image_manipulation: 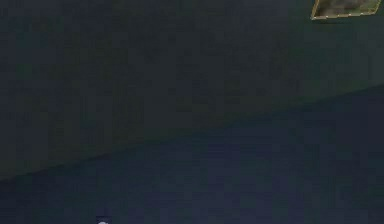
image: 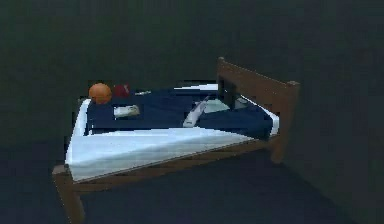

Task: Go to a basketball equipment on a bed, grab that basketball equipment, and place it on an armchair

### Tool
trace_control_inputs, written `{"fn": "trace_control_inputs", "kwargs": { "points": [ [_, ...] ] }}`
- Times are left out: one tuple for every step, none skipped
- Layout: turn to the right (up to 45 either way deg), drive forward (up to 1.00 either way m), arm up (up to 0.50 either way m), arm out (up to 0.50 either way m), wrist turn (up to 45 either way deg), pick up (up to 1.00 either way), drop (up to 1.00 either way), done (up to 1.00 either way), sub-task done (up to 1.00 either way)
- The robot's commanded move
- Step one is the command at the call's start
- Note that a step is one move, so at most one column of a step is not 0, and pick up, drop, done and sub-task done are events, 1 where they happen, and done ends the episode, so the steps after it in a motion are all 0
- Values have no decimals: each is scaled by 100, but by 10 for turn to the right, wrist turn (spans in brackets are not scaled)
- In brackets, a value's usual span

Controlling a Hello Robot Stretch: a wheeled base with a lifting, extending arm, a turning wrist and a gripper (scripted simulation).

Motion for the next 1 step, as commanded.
{"fn": "trace_control_inputs", "kwargs": {
  "points": [
    [0, 65, 0, 0, 0, 0, 0, 0, 0]
  ]
}}
